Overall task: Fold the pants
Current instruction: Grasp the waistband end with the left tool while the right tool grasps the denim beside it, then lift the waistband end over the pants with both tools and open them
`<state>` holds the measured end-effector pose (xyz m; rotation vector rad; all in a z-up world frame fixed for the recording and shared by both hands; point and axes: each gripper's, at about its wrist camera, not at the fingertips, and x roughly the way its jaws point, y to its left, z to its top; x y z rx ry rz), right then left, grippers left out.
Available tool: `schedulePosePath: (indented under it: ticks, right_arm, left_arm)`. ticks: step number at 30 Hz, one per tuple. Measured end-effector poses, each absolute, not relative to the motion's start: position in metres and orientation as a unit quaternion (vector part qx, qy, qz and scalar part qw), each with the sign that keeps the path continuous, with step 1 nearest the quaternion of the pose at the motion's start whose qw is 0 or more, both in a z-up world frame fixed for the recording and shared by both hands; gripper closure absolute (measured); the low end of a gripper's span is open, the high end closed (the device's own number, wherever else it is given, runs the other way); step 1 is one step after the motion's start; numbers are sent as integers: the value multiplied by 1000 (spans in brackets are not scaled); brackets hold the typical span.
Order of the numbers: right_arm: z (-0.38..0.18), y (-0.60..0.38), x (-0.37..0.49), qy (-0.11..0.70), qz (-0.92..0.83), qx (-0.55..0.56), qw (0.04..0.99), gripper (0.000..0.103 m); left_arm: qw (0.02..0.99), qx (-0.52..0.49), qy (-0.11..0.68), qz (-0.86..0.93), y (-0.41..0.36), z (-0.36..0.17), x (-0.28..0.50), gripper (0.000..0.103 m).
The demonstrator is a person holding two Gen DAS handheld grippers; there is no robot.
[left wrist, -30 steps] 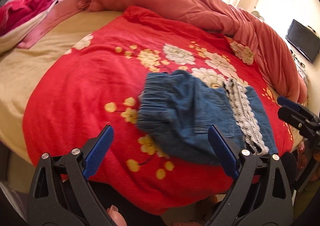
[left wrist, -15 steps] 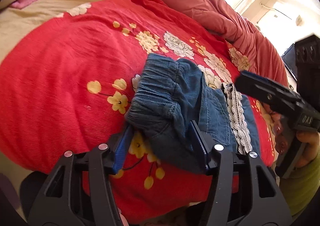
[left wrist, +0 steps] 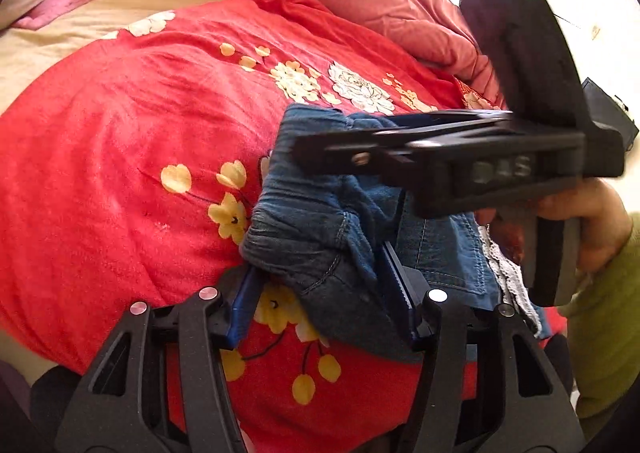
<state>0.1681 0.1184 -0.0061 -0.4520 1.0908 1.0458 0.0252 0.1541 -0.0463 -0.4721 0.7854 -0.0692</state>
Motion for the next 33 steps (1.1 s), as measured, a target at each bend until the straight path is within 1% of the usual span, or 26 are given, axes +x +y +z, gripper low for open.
schedulePosePath:
  ticks: [1,2,4,6,9,12,13,16,21,23,24,25,26,33]
  right_arm:
    - [-11,121,169,500,486,-195,690,40]
    - [-14,122,169,504,497,-188,681,46]
    - [-14,121,166,496,502,-184,684,51]
    - [-4,110,166,489,510,-156,690,61]
    - [15,88,166,474,527,-105,698,63]
    - [31,69,163,460,539,-77,702,65]
    - [40,59,159,451,546,-69,703,65]
    - [57,40,155,437,554,-52,706,65]
    - [73,6,152,417,559,-32,717,65]
    - [74,-6,150,410,557,-25,722,65]
    - [74,-9,150,409,555,-22,724,65]
    - [75,-18,151,406,551,-18,729,65]
    - [76,-25,151,404,548,-15,732,65]
    - [85,-80,159,383,525,16,760,65]
  left_arm:
    - [898,-225,376,-32,153,-46,24,54]
    - [899,-225,373,-31,153,-46,24,54]
    - [900,-234,365,-35,156,-46,22,54]
    - [901,-244,355,-42,159,-45,20,52]
    - [903,-251,344,-55,159,-42,16,44]
    - [908,-251,328,-70,155,-37,9,31]
    - [909,-254,321,-79,154,-34,7,28]
    - [904,-275,309,-111,149,-28,5,25]
    - [869,-320,335,-175,128,-28,15,25]
    - [848,-350,347,-195,118,-30,21,29]
    - [844,-356,348,-201,113,-28,22,35]
    - [845,-352,350,-202,107,-23,24,40]
    - [850,-340,350,-199,98,-18,25,41]
    - [872,-293,344,-189,48,10,35,42]
